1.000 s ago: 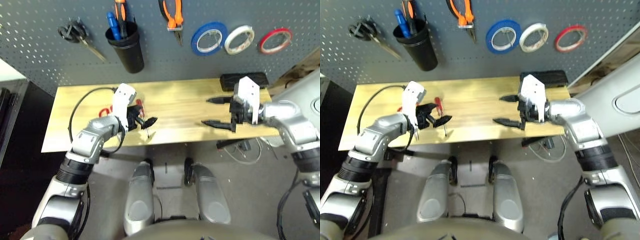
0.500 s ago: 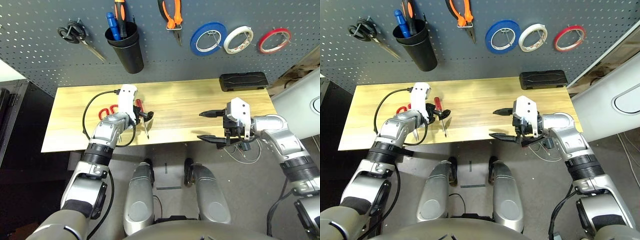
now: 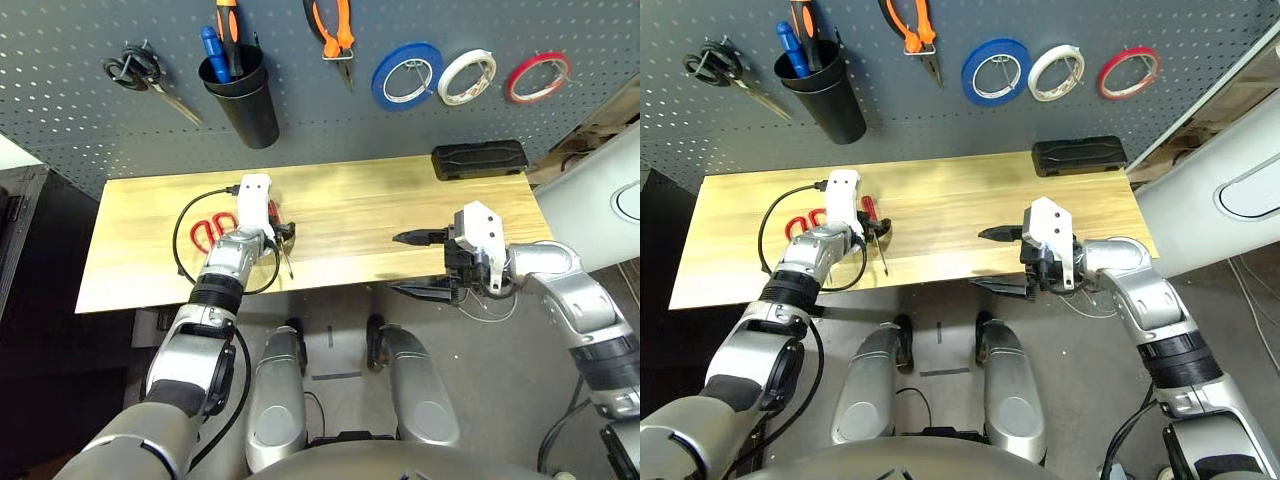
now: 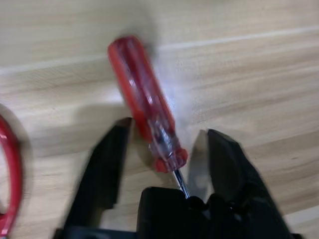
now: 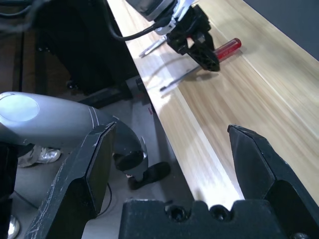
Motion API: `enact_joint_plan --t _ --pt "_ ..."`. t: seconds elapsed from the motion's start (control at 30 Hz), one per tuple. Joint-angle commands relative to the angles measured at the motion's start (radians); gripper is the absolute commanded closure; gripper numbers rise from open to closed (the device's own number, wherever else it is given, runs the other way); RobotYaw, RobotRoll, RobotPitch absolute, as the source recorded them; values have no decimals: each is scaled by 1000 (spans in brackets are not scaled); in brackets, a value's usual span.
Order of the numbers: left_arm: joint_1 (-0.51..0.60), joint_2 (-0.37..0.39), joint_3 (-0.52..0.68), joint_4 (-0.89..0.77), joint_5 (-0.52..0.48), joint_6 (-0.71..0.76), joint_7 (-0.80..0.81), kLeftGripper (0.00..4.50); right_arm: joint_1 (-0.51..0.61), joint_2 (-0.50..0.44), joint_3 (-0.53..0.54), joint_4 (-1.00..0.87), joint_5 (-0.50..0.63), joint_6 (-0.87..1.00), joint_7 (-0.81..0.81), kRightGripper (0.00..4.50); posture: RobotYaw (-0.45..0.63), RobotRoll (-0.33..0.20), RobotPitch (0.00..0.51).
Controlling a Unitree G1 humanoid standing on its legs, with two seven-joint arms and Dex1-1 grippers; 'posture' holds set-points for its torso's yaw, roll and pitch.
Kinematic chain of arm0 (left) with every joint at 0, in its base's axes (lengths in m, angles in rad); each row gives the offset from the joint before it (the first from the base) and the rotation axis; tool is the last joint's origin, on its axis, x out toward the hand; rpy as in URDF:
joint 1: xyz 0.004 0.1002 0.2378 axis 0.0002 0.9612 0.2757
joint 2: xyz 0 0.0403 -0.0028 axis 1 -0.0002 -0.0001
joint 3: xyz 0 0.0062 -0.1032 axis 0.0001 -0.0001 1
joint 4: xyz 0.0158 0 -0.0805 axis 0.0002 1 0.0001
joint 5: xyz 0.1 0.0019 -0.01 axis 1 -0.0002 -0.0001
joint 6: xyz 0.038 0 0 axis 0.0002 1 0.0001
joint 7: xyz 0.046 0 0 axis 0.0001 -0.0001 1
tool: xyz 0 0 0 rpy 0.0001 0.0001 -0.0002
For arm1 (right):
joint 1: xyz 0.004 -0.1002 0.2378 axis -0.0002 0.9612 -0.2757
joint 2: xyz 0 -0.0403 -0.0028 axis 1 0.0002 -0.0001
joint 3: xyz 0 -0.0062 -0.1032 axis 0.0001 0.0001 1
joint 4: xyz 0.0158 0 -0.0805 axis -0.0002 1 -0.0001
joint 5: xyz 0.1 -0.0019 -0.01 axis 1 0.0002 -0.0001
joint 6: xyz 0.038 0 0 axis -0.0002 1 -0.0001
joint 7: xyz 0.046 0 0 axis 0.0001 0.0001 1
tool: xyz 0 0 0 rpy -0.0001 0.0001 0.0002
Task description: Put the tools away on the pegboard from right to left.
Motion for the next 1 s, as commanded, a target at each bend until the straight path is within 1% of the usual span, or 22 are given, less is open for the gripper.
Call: enact_joint_plan --t 0.03,0.1,0.2,0.33,0.6,0.7,0.77,0.83,0.93,1.0 --pt "16 1 13 18 14 6 5 2907 20 -17 -16 -9 10 9 -3 0 -169 0 332" --pt "30 6 15 -15 15 15 0 3640 15 -17 -18 4 9 5 -2 0 -161 0 336" --pt "51 14 18 -100 8 57 -13 3665 10 -17 -20 20 9 -2 2 0 -126 0 337" --pt "108 41 35 -308 -14 178 -25 3665 -17 -11 -17 70 6 -22 17 0 -77 0 334" --pt "288 127 66 -869 -61 496 -59 3665 -124 -2 -6 241 -17 -93 76 0 46 0 311" --pt "326 148 73 -980 -67 555 -57 3665 -149 1 -5 289 -19 -118 100 0 63 0 308" --pt "379 180 87 -1115 -67 594 -57 3665 -175 -3 -13 323 0 -113 142 0 90 0 303" --pt "414 190 115 -1214 -77 622 -54 3665 -194 -4 -28 342 28 -97 181 0 94 0 302" --pt "446 201 158 -1323 -93 624 -62 3665 -208 -5 -81 332 102 -83 226 0 117 0 293" --pt "443 205 205 -1377 -117 579 -79 3665 -213 -20 -124 294 168 -18 240 0 123 0 289"
